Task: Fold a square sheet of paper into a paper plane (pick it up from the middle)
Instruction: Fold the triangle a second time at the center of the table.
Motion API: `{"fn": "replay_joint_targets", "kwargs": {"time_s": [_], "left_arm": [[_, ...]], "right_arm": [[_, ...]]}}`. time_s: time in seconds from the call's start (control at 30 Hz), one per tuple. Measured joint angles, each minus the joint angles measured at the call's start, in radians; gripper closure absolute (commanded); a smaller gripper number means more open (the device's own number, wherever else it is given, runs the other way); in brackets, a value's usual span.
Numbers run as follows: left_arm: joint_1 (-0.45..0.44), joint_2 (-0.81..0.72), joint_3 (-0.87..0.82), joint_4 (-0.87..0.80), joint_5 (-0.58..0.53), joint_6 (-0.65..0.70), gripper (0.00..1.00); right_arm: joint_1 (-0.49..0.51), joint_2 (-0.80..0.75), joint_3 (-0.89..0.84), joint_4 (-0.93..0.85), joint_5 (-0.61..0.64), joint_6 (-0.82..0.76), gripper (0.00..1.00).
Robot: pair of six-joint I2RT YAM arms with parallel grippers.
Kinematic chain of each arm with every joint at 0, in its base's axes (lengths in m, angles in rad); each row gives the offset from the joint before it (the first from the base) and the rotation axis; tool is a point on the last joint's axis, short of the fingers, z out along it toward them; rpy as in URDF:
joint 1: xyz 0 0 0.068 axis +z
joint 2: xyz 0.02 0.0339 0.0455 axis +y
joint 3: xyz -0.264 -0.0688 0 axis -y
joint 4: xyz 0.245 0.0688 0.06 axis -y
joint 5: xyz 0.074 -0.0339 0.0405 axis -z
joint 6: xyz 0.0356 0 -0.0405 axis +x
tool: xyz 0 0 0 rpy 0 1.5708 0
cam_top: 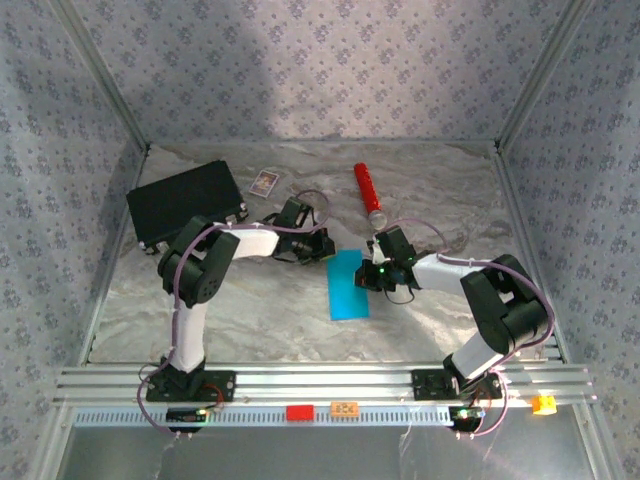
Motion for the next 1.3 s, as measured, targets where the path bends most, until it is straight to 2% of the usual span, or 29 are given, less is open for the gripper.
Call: {"fn": "replay_joint_targets", "kwargs": {"time_s": [0.1, 0.23, 0.33, 0.47, 0.8, 1.3], "left_arm": [[0.007, 0.006, -0.001, 0.002, -0.002, 0.002, 0.99], [0.007, 0.007, -0.006, 0.011, -0.001, 0.002, 0.99], [0.008, 0.007, -0.011, 0.019, 0.002, 0.002, 0.99], [0.01, 0.007, -0.014, 0.028, 0.008, 0.001, 1.0], [0.011, 0.007, -0.016, 0.032, 0.013, -0.002, 1.0], [0.011, 0.007, -0.021, 0.041, 0.016, -0.009, 1.0]], "right_arm": [[0.002, -0.04, 0.0, -0.05, -0.016, 0.001, 0.85], [0.003, -0.196, 0.0, -0.125, -0.012, 0.012, 0.69], [-0.012, -0.301, -0.012, -0.153, -0.013, 0.04, 0.65], [-0.032, -0.375, -0.09, -0.164, -0.038, 0.108, 0.64], [-0.021, -0.428, -0.255, -0.185, -0.117, 0.258, 0.61], [0.007, -0.332, -0.269, -0.069, -0.151, 0.301, 0.63]]}}
